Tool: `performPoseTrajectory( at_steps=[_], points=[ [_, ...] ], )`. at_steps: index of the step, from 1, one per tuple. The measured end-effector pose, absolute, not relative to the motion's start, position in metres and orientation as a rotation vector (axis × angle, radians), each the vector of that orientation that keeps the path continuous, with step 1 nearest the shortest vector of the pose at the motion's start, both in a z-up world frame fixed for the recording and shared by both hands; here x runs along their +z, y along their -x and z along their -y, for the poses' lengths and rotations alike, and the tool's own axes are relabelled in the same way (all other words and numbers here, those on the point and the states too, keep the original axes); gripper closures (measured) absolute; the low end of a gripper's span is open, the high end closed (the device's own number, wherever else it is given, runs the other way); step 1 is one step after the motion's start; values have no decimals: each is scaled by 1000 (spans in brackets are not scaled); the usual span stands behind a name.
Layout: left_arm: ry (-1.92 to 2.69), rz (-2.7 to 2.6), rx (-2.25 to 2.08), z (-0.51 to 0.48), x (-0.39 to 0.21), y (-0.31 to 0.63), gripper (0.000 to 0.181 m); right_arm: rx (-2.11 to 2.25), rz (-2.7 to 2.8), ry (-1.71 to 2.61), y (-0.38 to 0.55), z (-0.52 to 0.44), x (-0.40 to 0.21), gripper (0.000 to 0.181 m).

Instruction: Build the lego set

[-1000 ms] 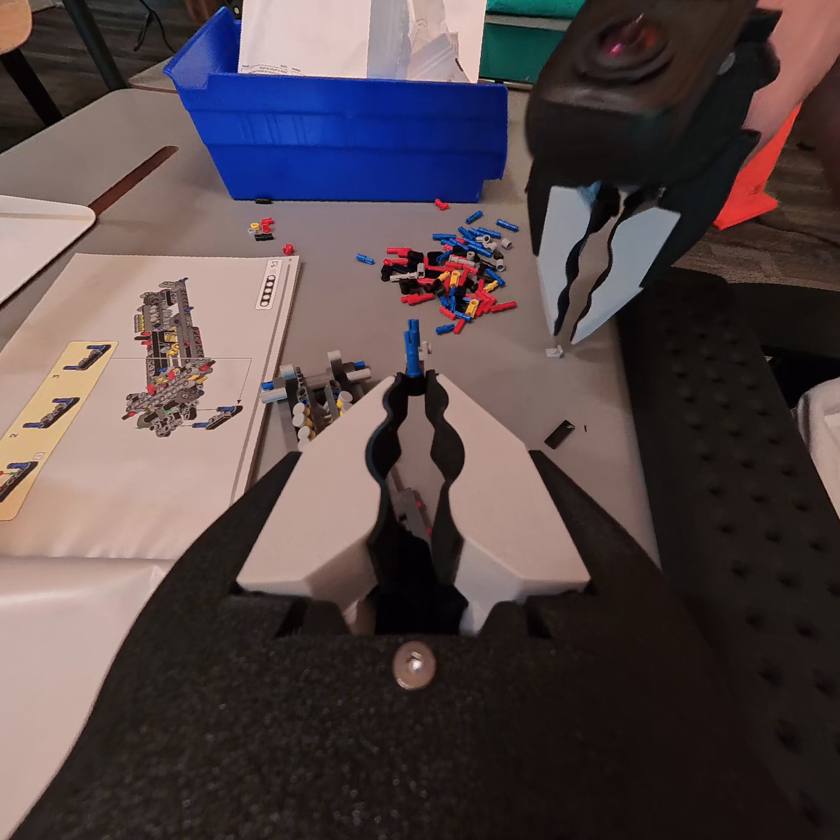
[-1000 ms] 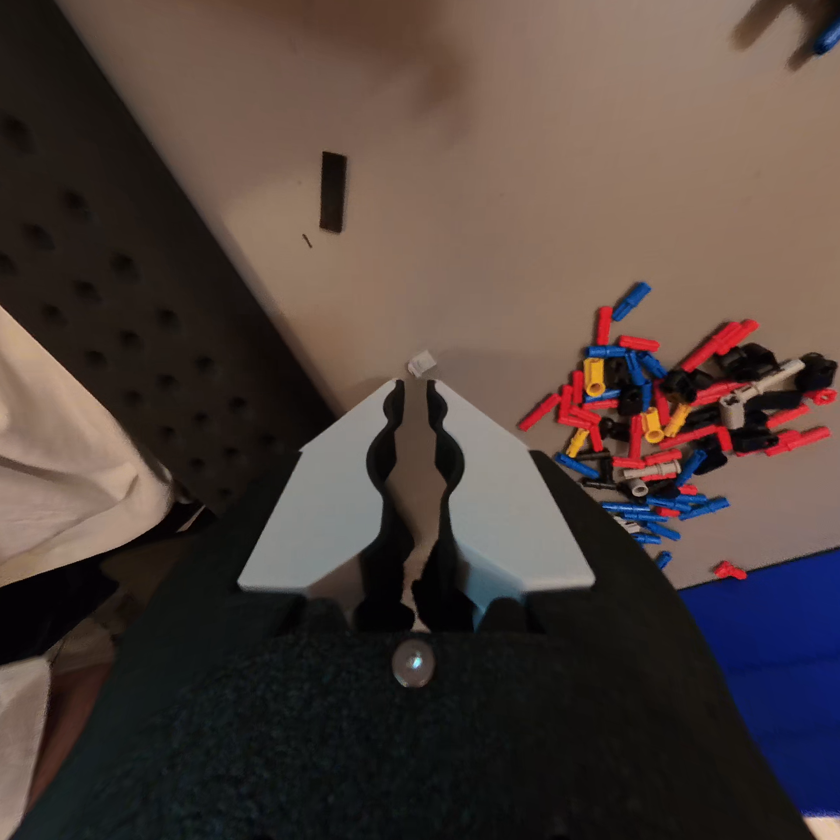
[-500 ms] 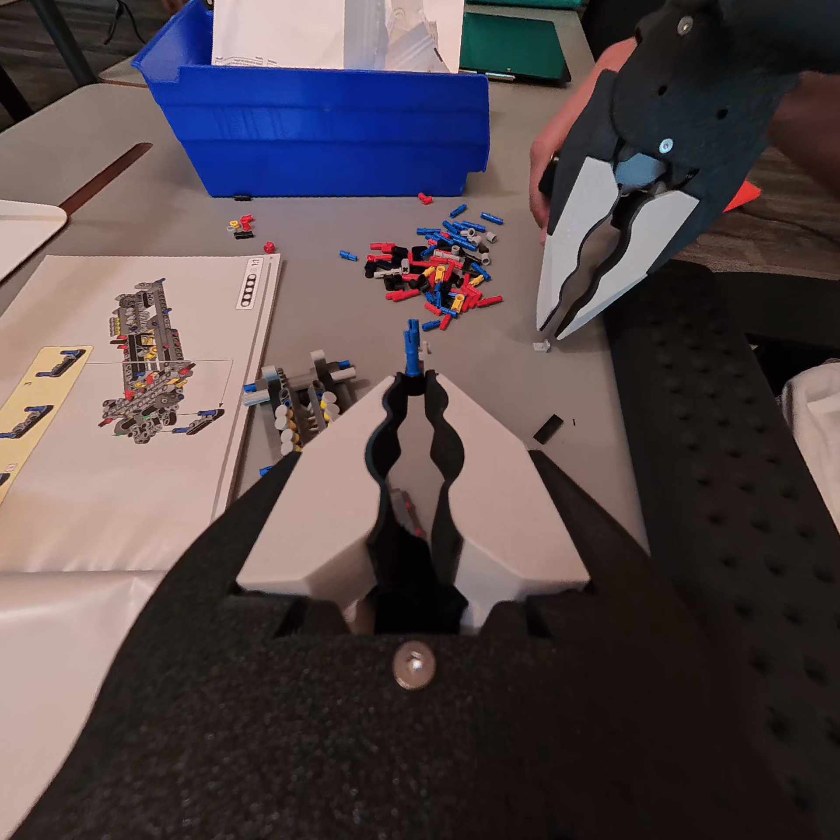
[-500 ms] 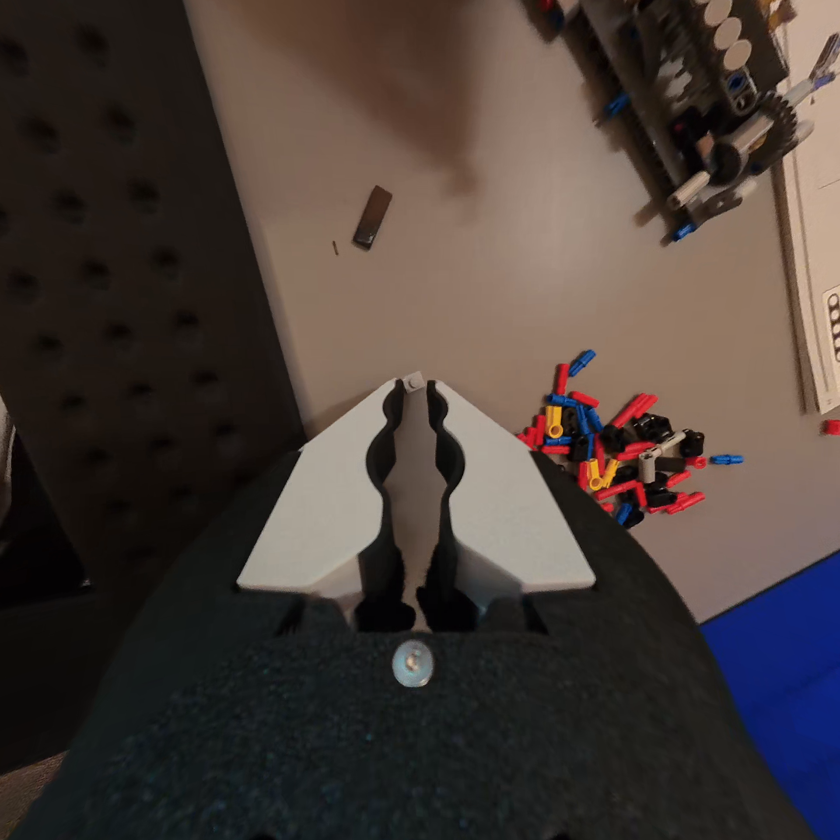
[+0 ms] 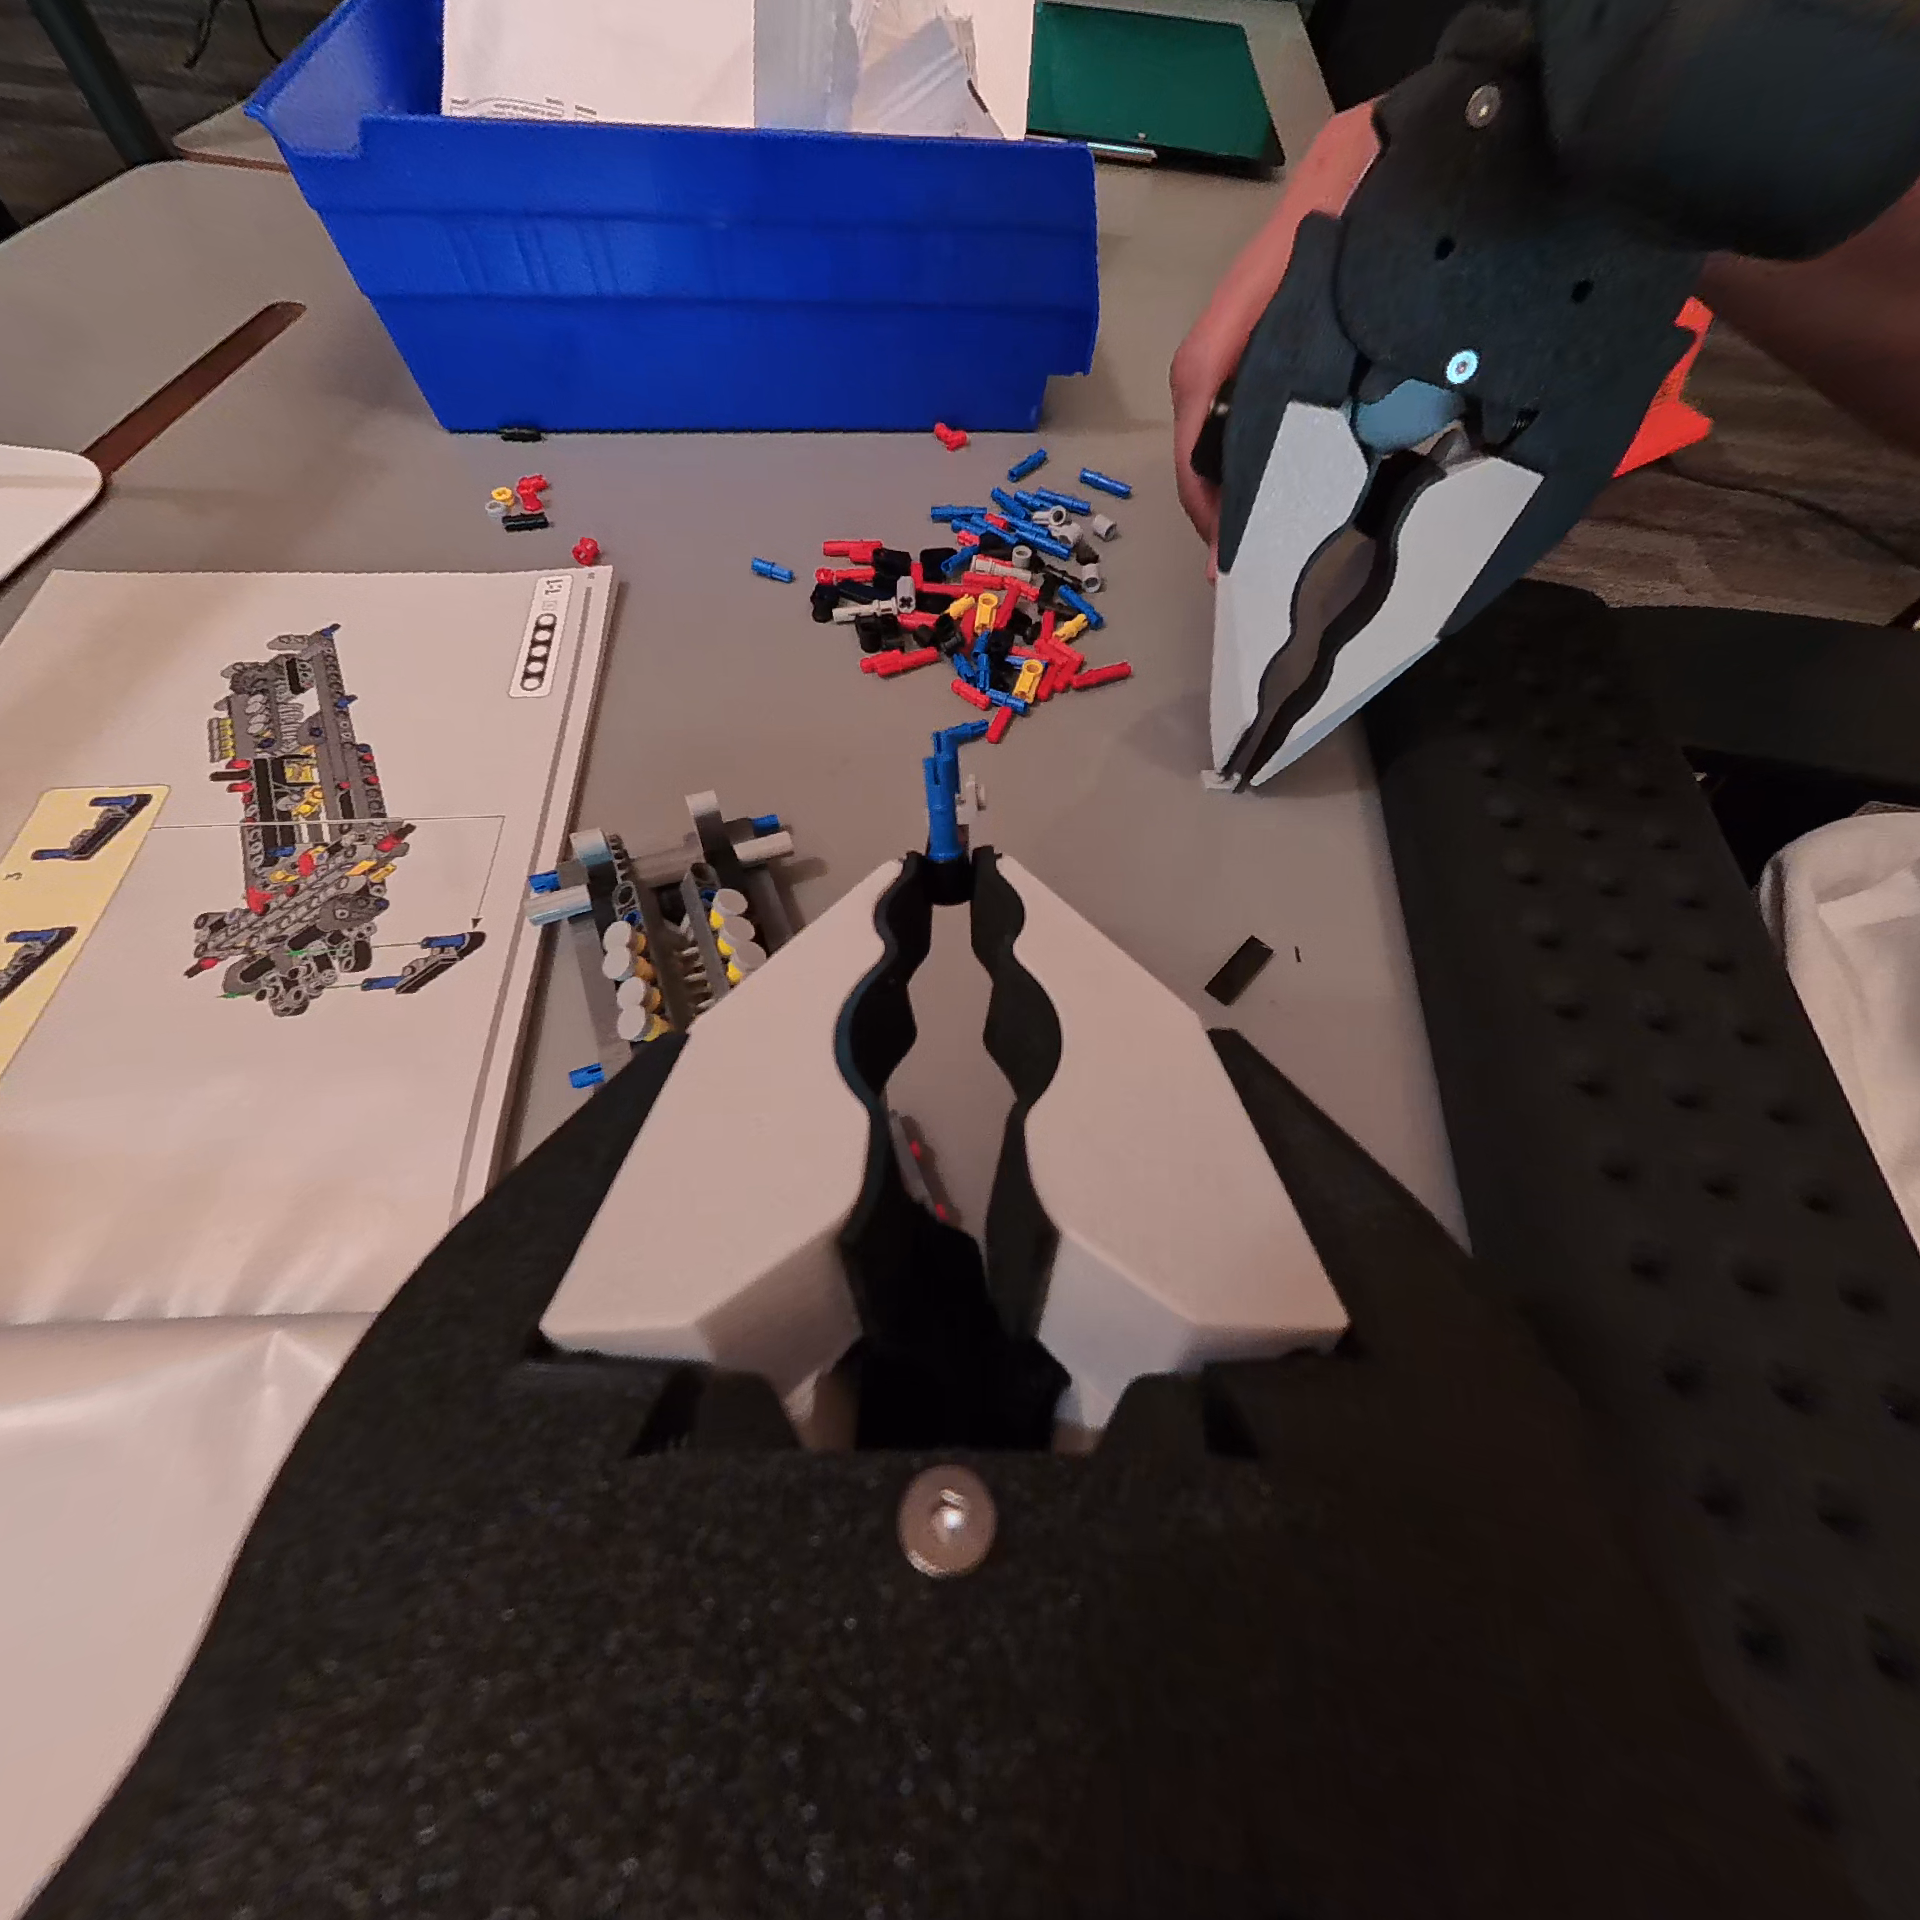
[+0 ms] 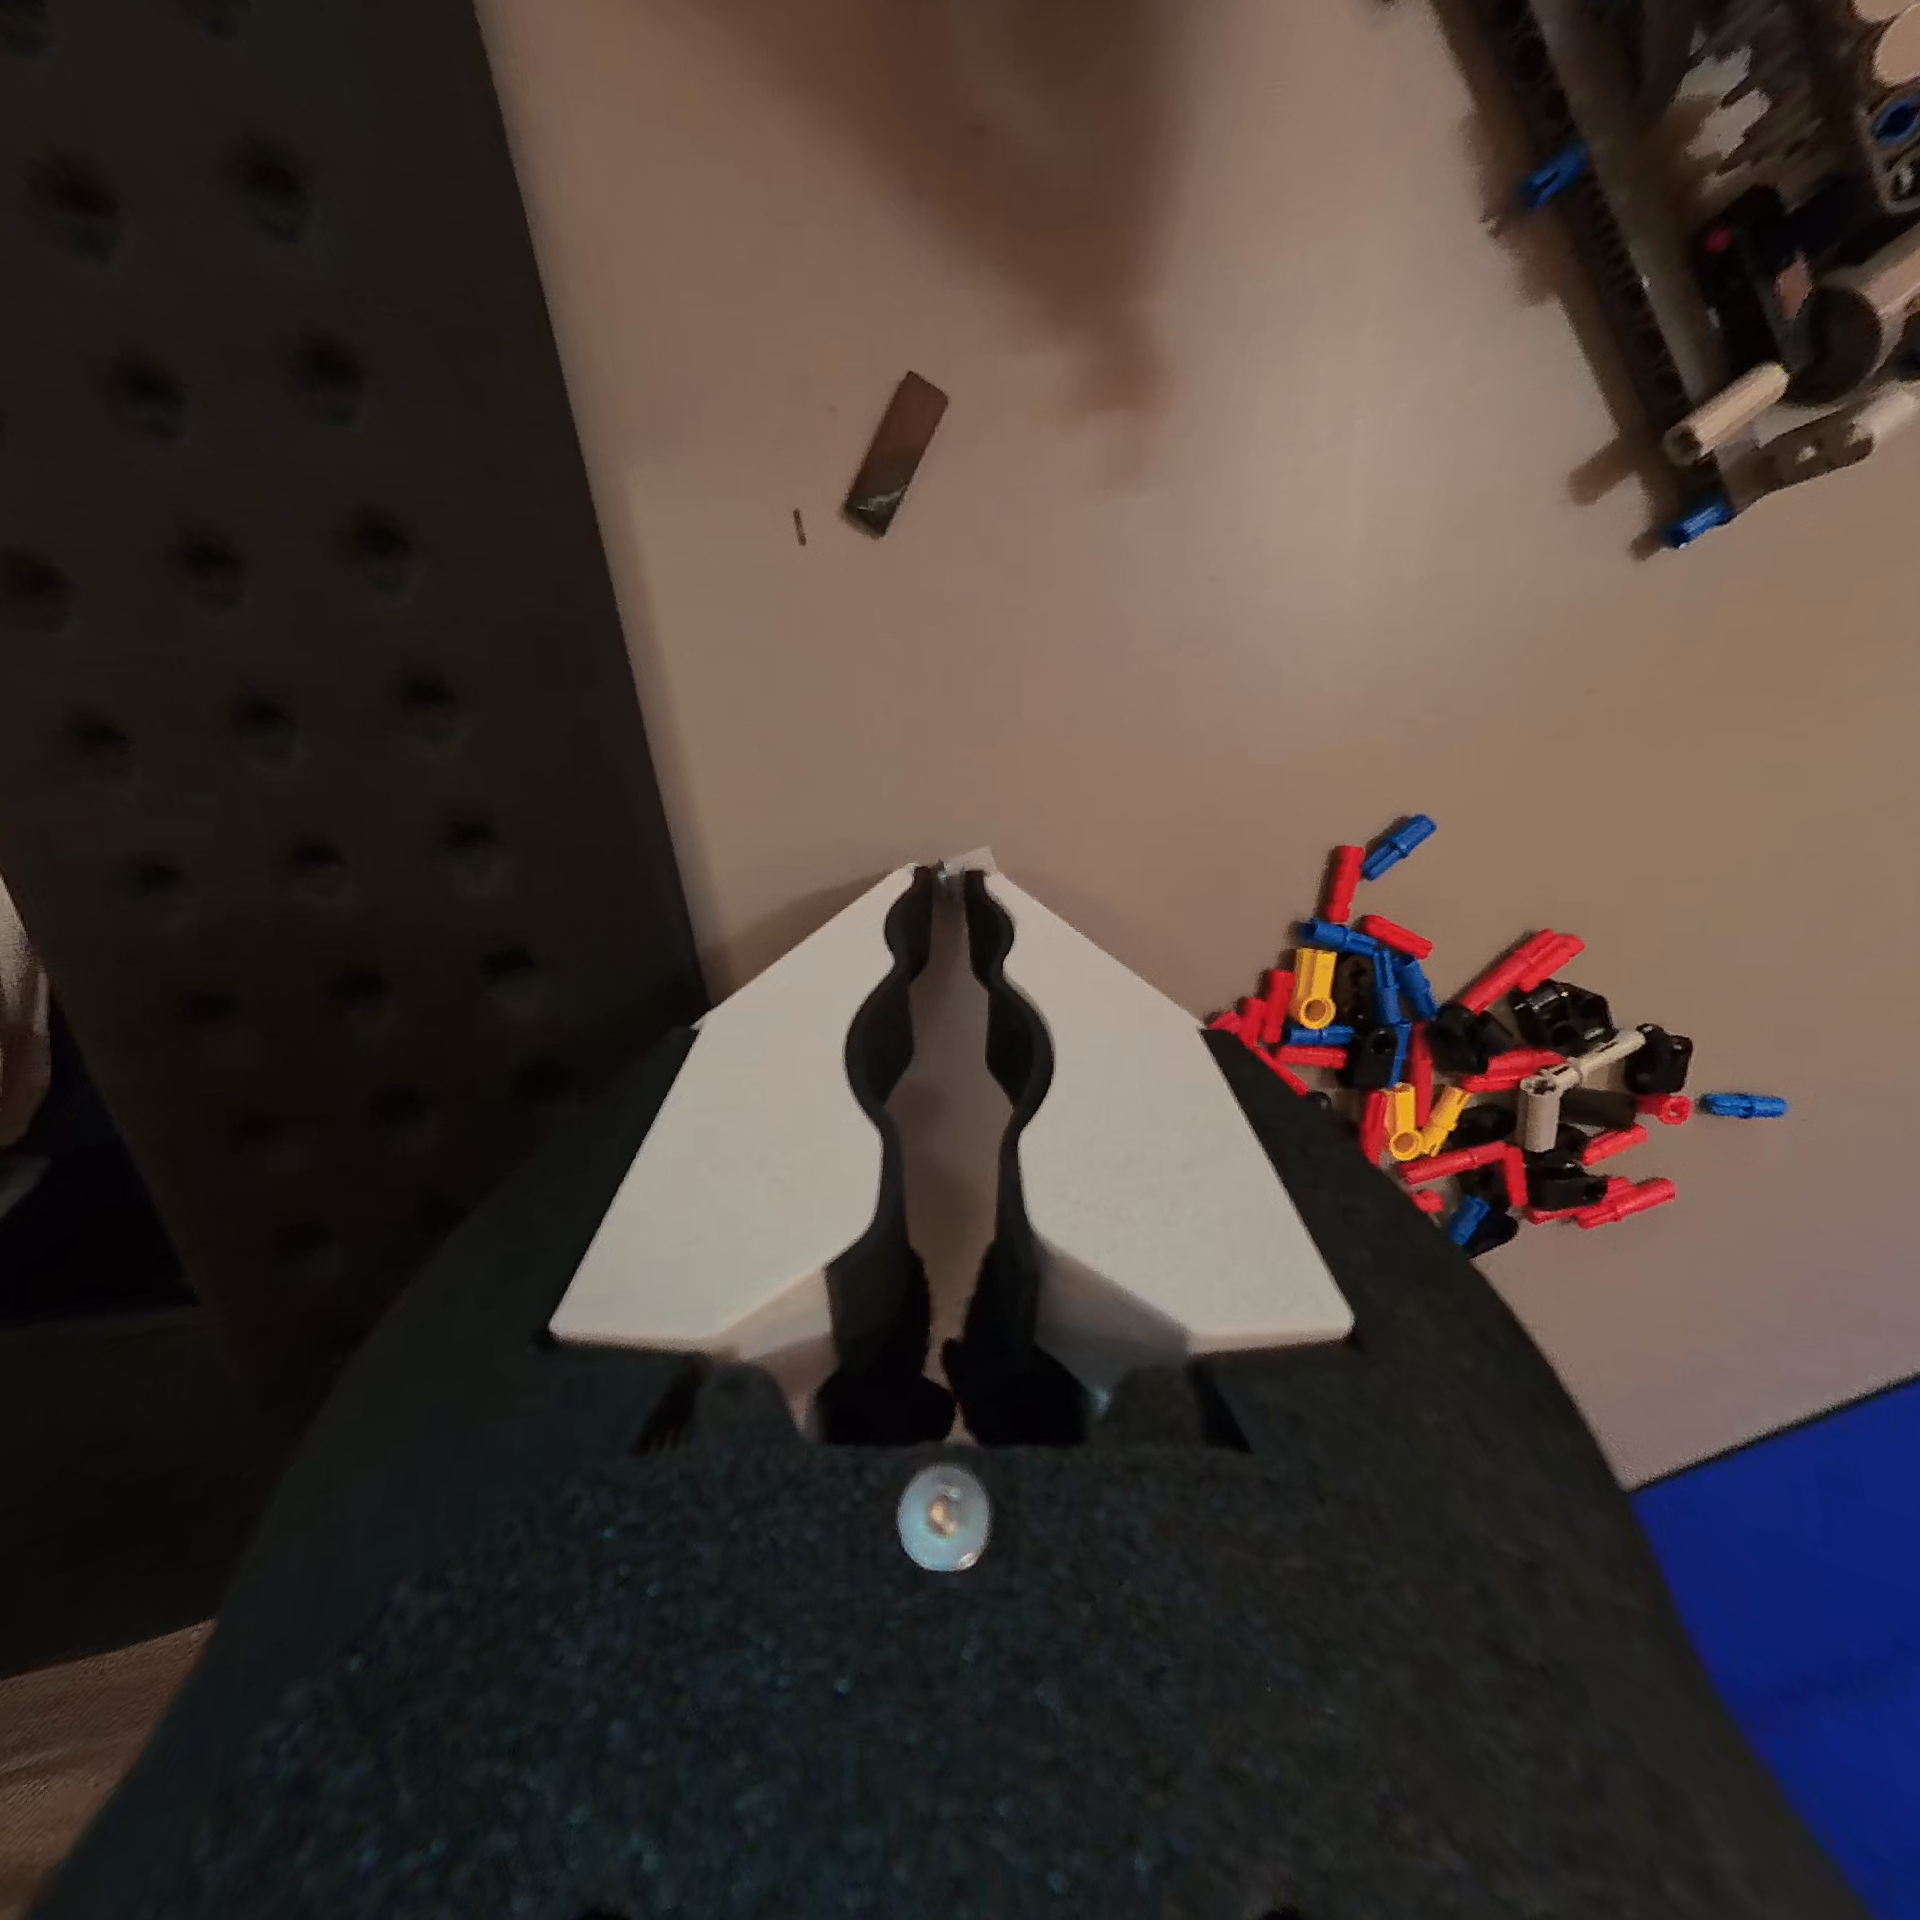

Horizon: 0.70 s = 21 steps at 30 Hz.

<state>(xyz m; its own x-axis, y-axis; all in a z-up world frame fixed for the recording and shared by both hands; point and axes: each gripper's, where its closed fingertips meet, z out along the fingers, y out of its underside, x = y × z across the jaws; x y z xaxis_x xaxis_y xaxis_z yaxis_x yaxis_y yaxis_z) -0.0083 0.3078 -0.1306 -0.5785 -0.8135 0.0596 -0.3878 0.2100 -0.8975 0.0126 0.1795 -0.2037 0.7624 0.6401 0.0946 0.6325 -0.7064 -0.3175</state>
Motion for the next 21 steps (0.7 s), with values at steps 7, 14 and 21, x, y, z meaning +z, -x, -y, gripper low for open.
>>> performPoseTrajectory(
  at_steps=[7, 14, 21],
  points=[
    [1112, -2065, -1337, -307, -131, 9, 176, 0, 1007, 2608, -12, -184, -204, 179],
    [1068, -2040, -1430, -301, -119, 12, 175, 106, 691, 2215, 6, -244, -123, 181],
    [962, -2057, -1472, -289, -112, 18, 175, 224, 548, 2036, 21, -282, -84, 181]
  ],
)
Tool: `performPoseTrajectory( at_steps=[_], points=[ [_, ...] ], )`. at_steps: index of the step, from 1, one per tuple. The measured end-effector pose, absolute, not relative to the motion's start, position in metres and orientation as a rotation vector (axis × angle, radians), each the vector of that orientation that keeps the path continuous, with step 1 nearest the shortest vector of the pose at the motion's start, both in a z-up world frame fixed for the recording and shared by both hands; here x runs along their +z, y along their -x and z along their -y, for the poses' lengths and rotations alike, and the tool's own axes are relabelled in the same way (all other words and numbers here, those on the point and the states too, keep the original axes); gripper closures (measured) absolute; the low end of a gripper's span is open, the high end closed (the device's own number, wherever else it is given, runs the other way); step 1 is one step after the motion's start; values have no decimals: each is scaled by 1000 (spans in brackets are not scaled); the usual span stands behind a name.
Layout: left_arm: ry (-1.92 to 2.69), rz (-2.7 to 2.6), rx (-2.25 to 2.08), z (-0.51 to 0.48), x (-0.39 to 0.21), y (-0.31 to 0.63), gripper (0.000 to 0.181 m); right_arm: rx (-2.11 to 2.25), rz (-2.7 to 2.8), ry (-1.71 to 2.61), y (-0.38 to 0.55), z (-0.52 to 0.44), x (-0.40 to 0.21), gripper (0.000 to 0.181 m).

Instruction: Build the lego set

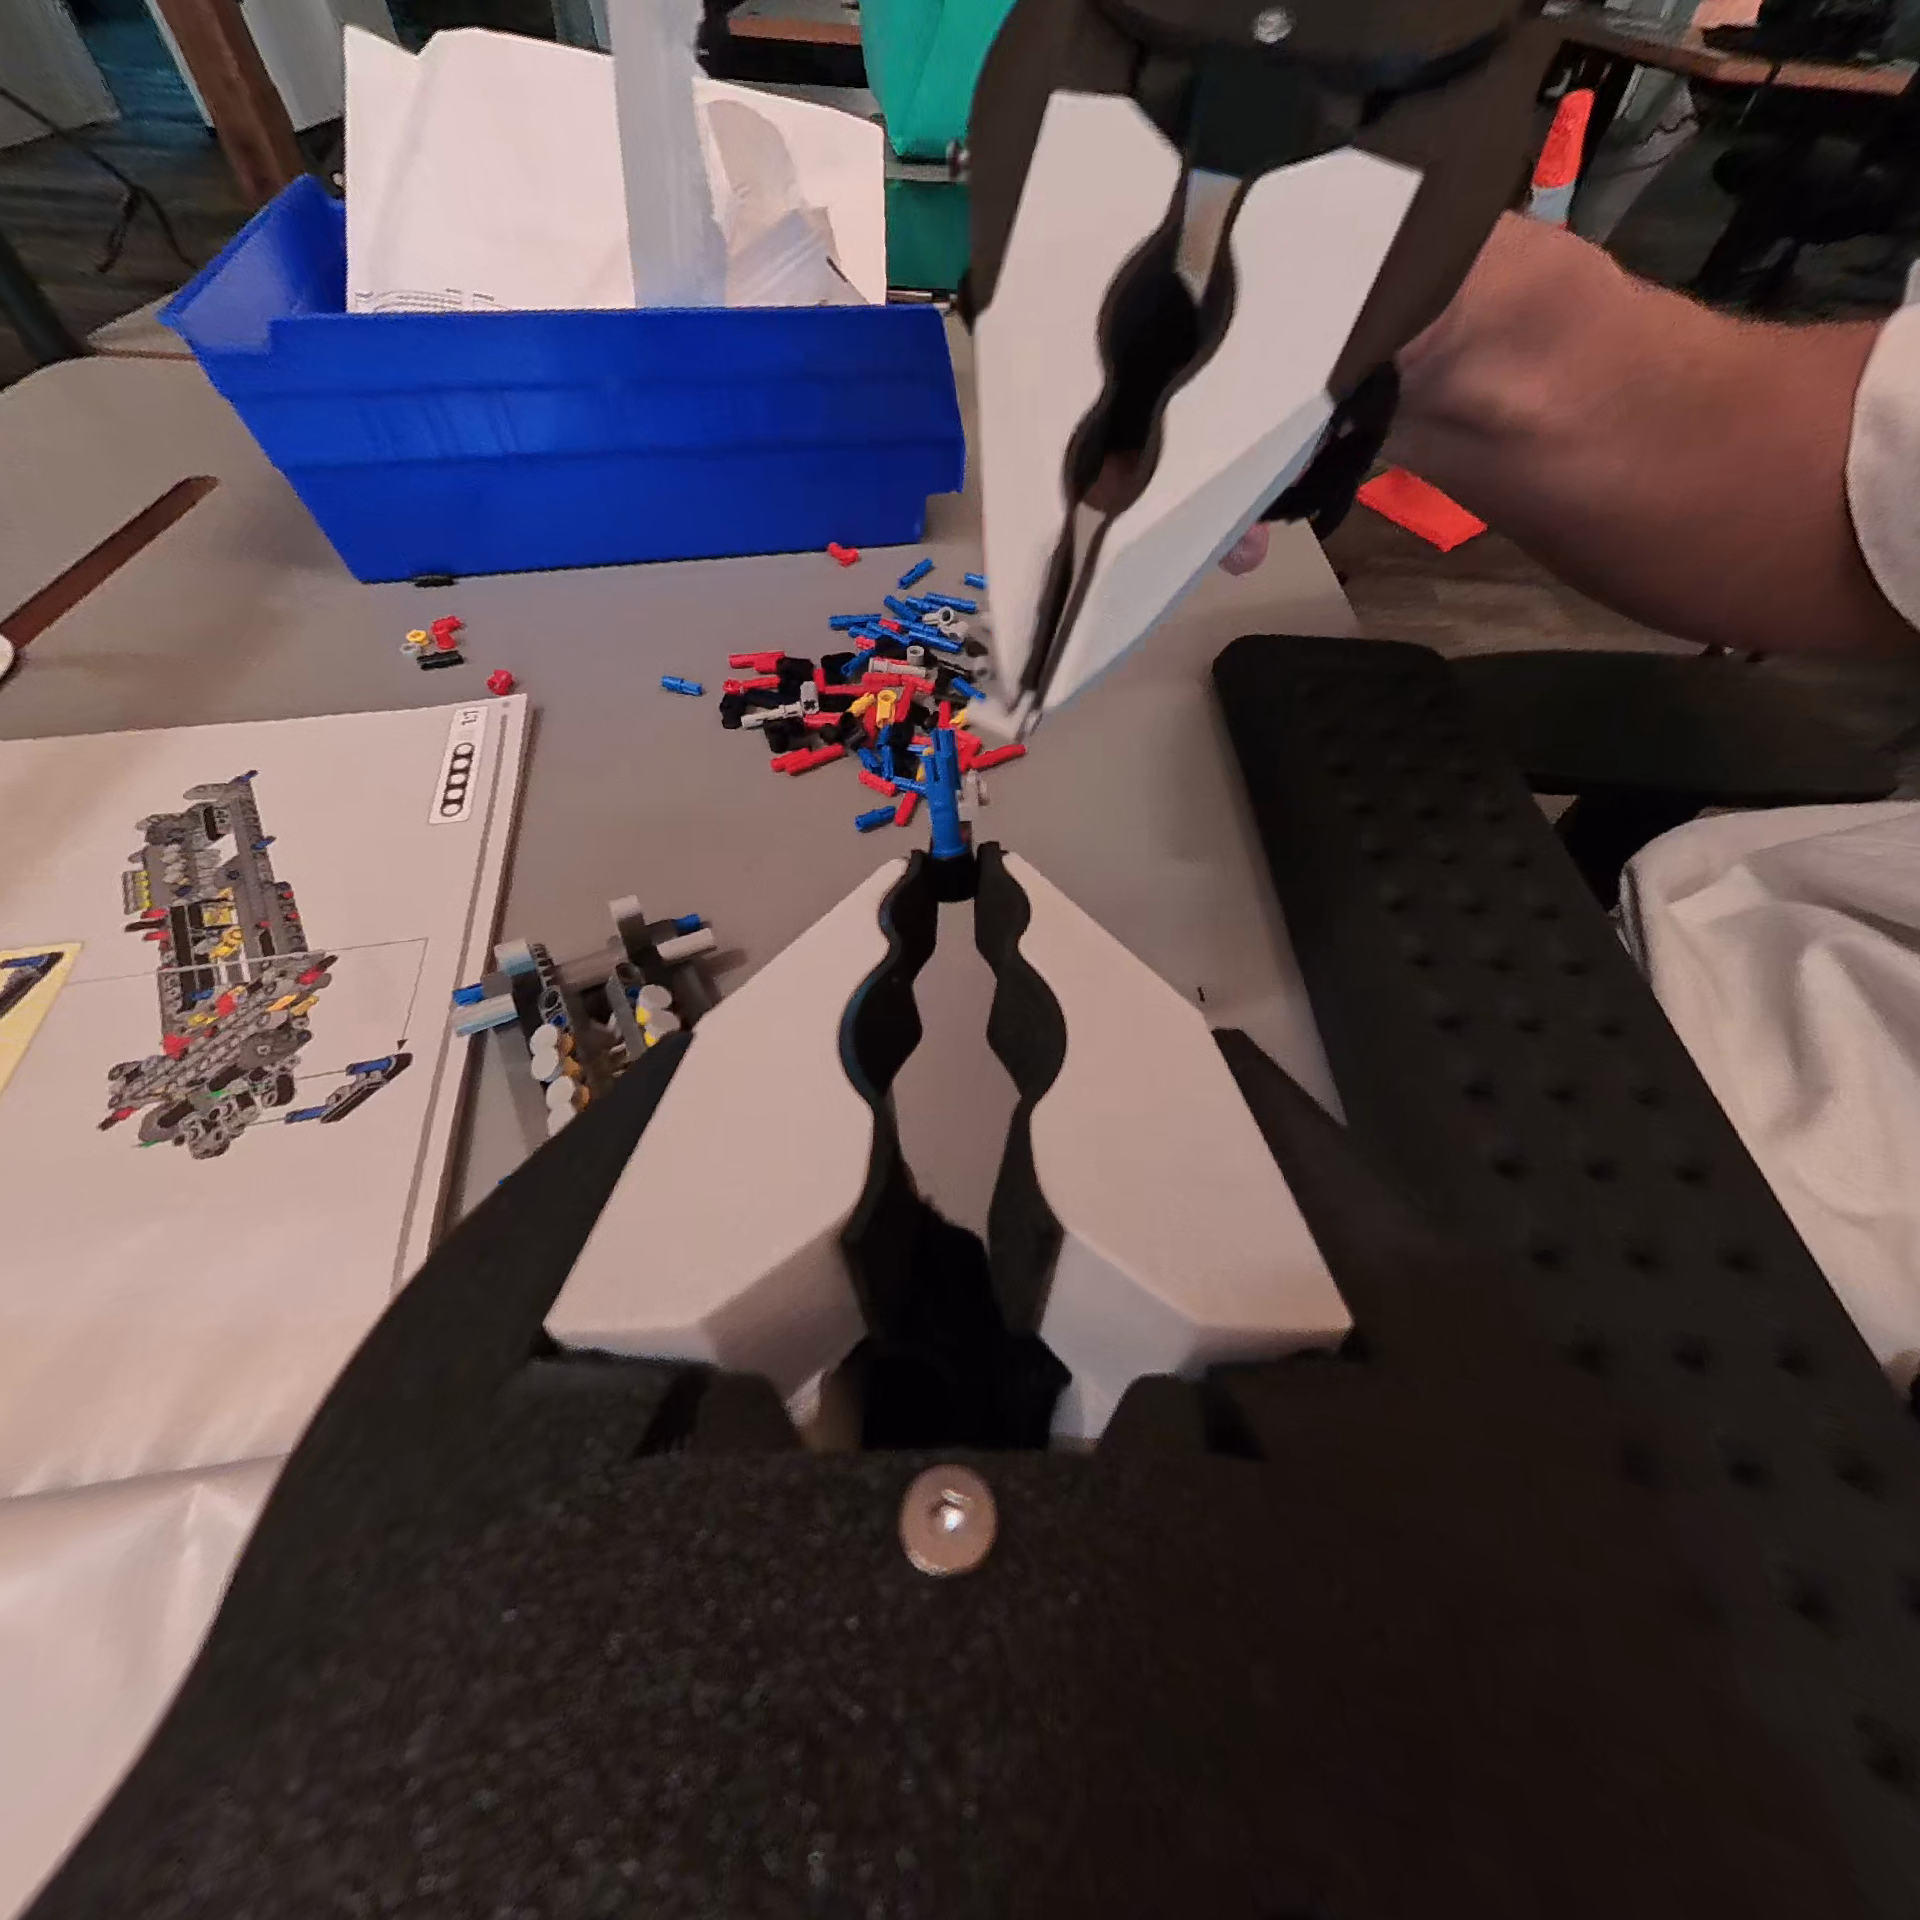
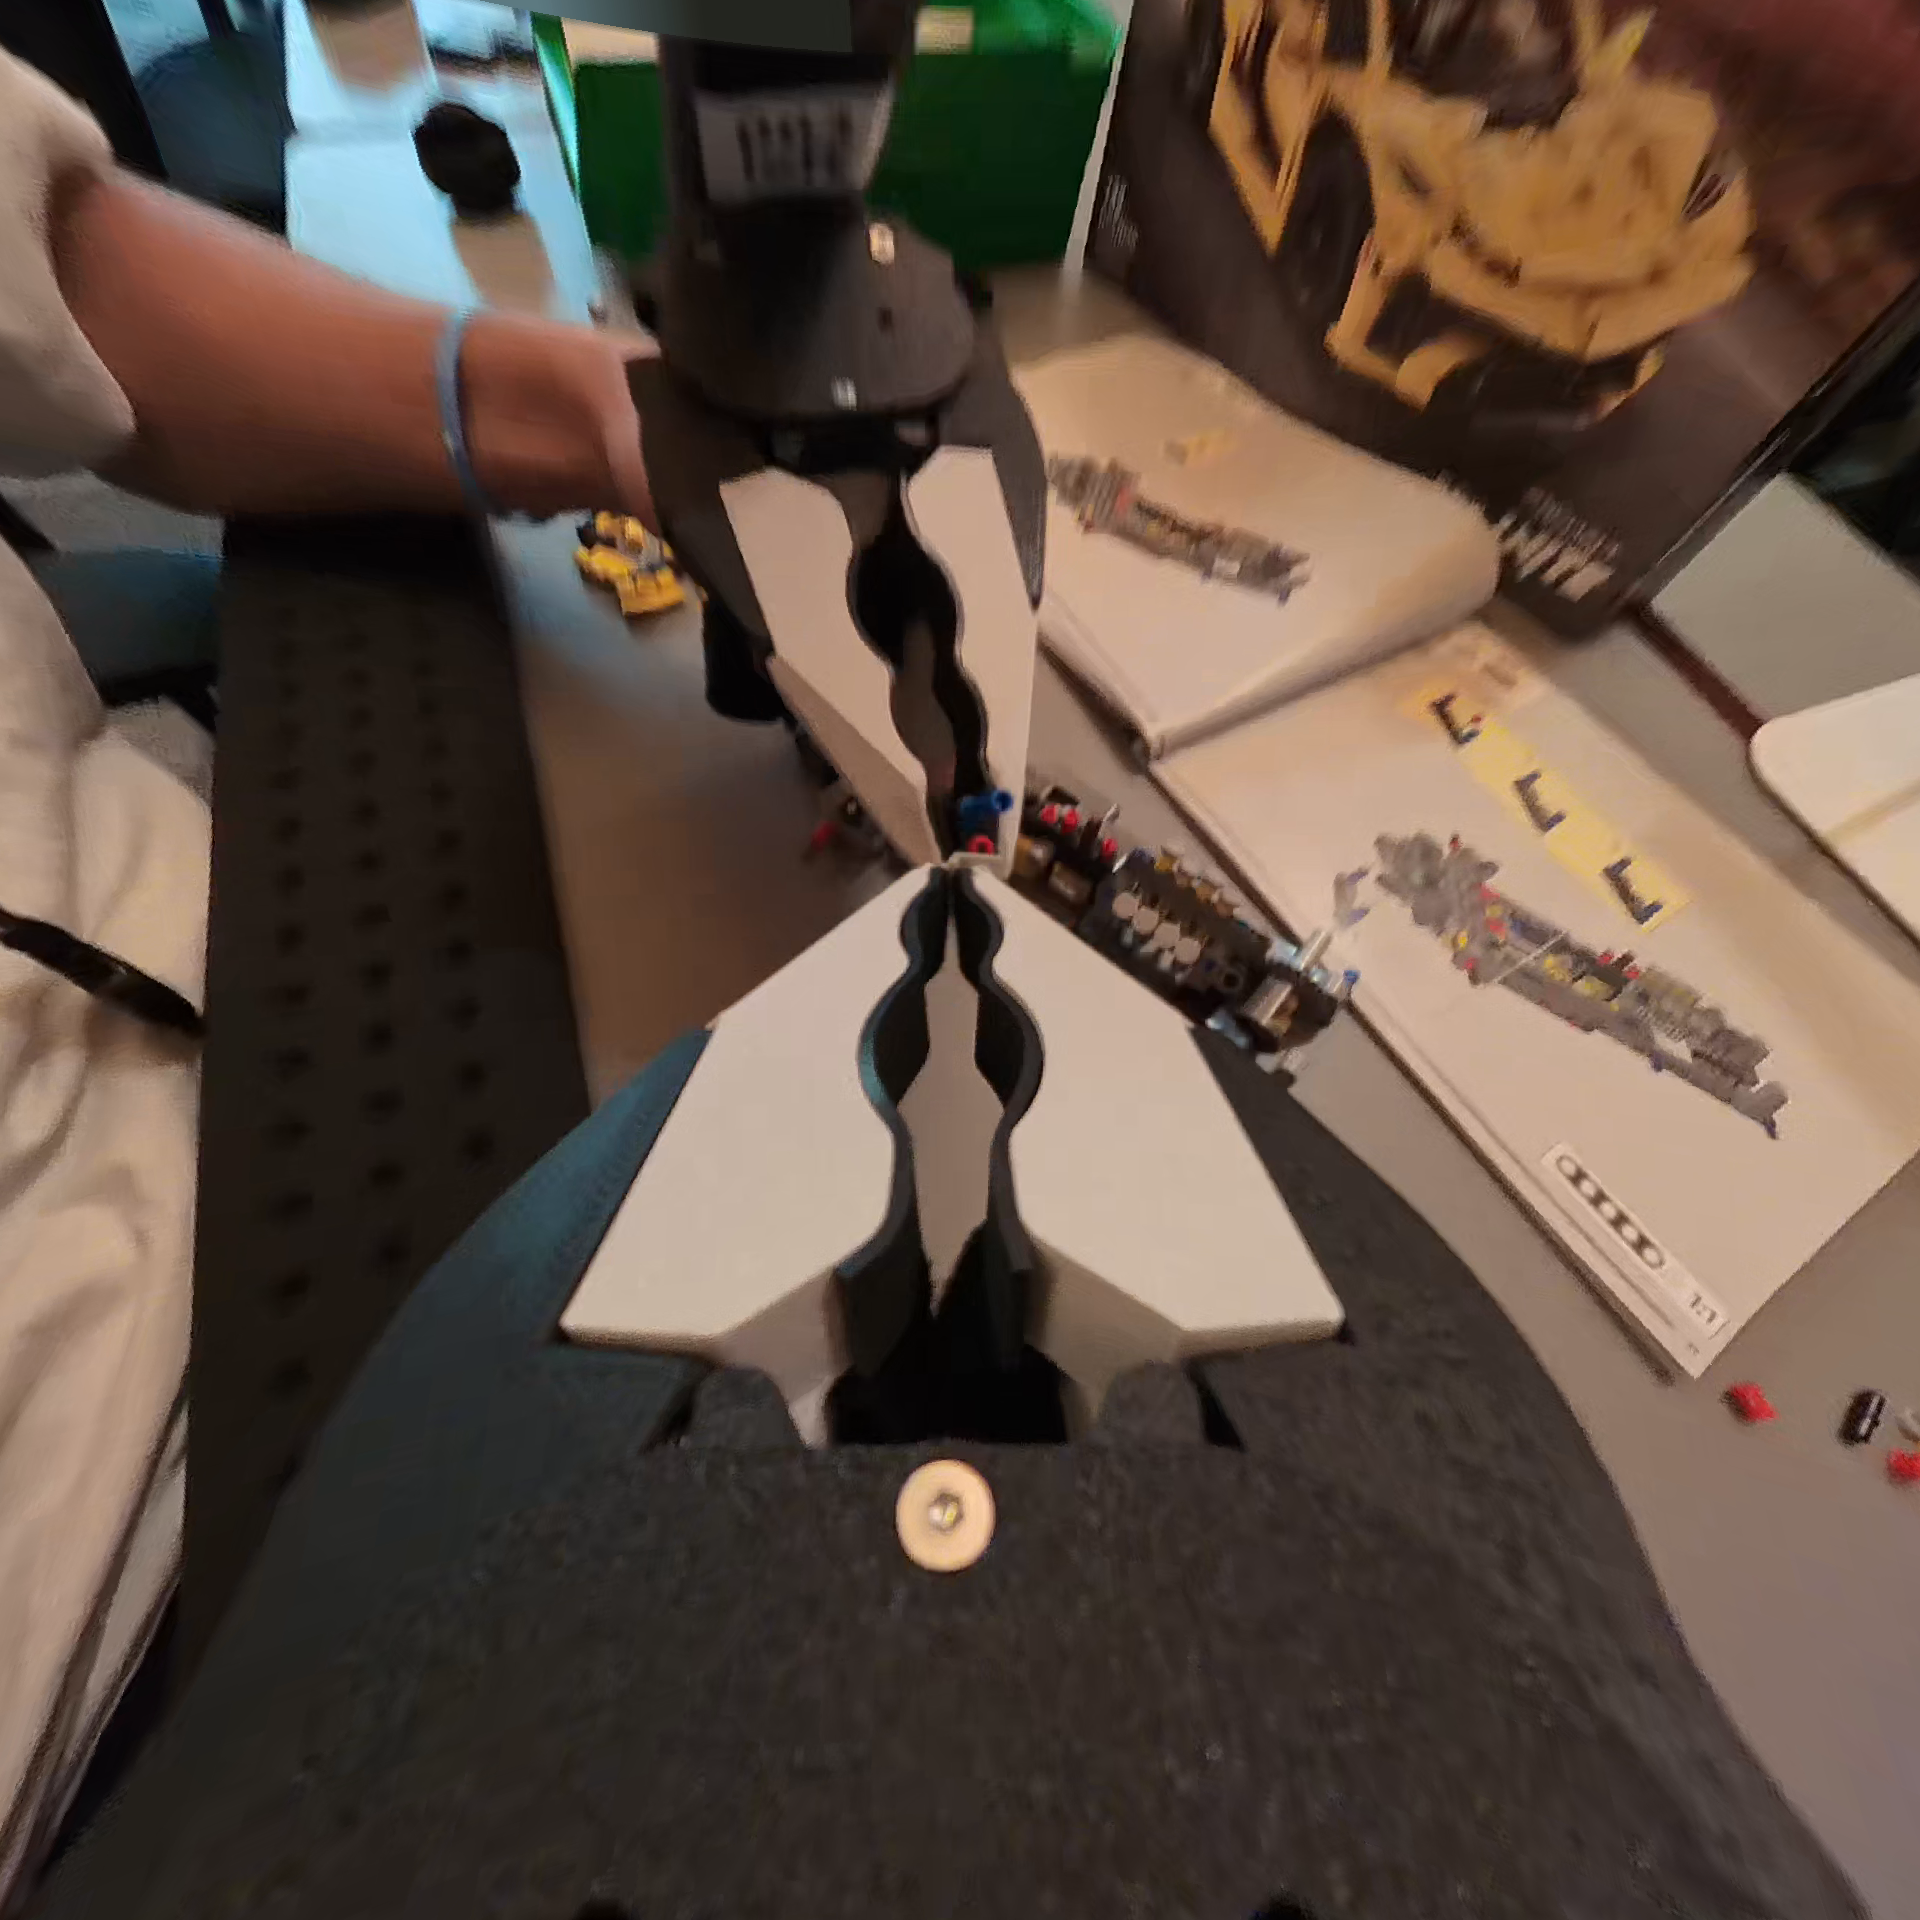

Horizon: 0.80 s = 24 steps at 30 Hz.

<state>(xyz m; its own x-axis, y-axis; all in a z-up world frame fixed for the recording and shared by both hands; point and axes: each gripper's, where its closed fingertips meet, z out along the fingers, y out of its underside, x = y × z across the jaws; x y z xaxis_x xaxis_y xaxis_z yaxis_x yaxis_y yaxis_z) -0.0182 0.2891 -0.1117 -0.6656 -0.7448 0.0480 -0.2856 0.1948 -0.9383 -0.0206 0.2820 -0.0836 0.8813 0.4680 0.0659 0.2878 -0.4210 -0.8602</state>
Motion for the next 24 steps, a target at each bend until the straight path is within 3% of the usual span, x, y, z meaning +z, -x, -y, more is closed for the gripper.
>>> performPoseTrajectory(
  at_steps=[11, 24],
  points=[
    [840, -2112, -1361, -279, -118, 22, 175, 245, 762, 2179, 32, -282, -103, 181],
    [715, -2186, -1257, -260, -114, 36, 175, 559, 980, 2268, 46, -260, -100, 181]
  ],
)
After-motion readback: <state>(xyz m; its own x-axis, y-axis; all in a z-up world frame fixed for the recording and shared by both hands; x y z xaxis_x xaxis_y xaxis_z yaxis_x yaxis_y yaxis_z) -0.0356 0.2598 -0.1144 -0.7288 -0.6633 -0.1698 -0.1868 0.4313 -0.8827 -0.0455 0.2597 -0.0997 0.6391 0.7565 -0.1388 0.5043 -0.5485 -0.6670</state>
